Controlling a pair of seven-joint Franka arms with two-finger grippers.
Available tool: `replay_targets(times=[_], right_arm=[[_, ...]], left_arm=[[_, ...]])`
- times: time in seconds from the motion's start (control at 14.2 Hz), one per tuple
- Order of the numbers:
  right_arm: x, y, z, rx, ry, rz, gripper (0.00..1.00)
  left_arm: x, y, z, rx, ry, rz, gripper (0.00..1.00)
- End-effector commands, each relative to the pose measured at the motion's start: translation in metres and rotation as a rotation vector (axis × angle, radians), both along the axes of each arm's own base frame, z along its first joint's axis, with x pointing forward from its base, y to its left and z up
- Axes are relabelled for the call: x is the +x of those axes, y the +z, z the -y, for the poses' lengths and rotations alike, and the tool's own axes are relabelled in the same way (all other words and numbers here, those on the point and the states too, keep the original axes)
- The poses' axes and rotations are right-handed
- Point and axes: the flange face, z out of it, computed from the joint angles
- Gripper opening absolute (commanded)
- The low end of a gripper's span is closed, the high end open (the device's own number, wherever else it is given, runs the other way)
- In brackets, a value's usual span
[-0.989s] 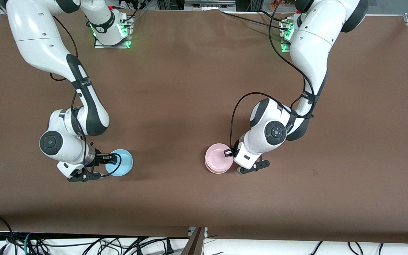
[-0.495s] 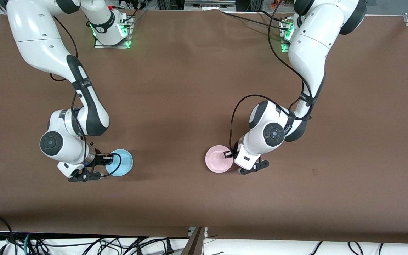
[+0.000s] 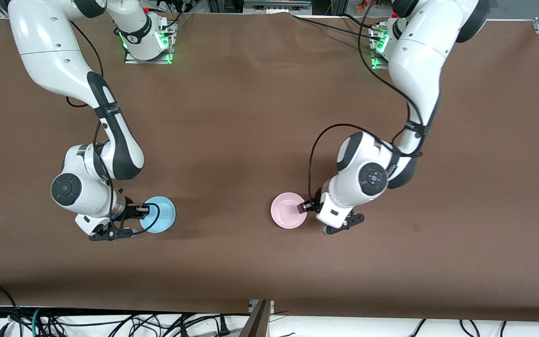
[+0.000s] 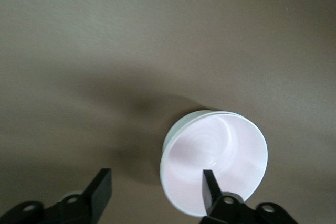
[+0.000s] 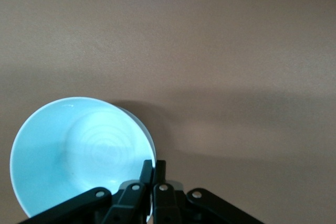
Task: Stack pink and blue bowls on white bowl
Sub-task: 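Carry the blue bowl onto the pink bowl while the left gripper withdraws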
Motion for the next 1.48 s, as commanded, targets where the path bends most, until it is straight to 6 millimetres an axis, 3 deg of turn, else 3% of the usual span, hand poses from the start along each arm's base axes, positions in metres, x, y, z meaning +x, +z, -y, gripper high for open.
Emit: replay_targets(times=[0.0, 0.21, 0.35, 0.42, 0.57, 0.78, 0.99, 1.2, 1.41], right_arm=[[-0.002, 0.014, -0.014, 0.021, 0.026, -0.031, 0.0], [0.001, 0.056, -0.054, 0.1, -0.011, -0.035, 0.0], [-0.001, 0.07, -0.087, 0.174, -0.048, -0.039, 0.0], [-0.005, 0.075, -0.107, 0.18, -0.085, -0.048, 0.0], [-0.016, 0.084, -0.161, 0.183, -0.153, -0.052, 0.0], [-0.034, 0.096, -0.244, 0.21, -0.297, -0.051, 0.0], [-0.061, 0.084, -0.327, 0.211, -0.391, -0.024, 0.0], [-0.074, 0.069, -0.369, 0.202, -0.435, 0.001, 0.0], [-0.072, 0.062, -0.383, 0.263, -0.473, 0.058, 0.0]], left_arm=[[0.009, 0.061, -0.068, 0.037, -0.002, -0.019, 1.0], [0.015, 0.113, -0.172, 0.079, -0.153, -0.014, 1.0], [0.007, 0.152, -0.231, 0.085, -0.242, -0.012, 1.0], [0.0, 0.171, -0.255, 0.084, -0.257, -0.022, 1.0], [-0.02, 0.213, -0.283, 0.175, -0.27, -0.039, 1.0], [-0.048, 0.263, -0.302, 0.214, -0.271, -0.044, 1.0], [-0.066, 0.295, -0.316, 0.215, -0.252, -0.039, 1.0], [-0.079, 0.312, -0.306, 0.209, -0.278, -0.044, 1.0], [-0.083, 0.312, -0.285, 0.237, -0.328, -0.058, 1.0]])
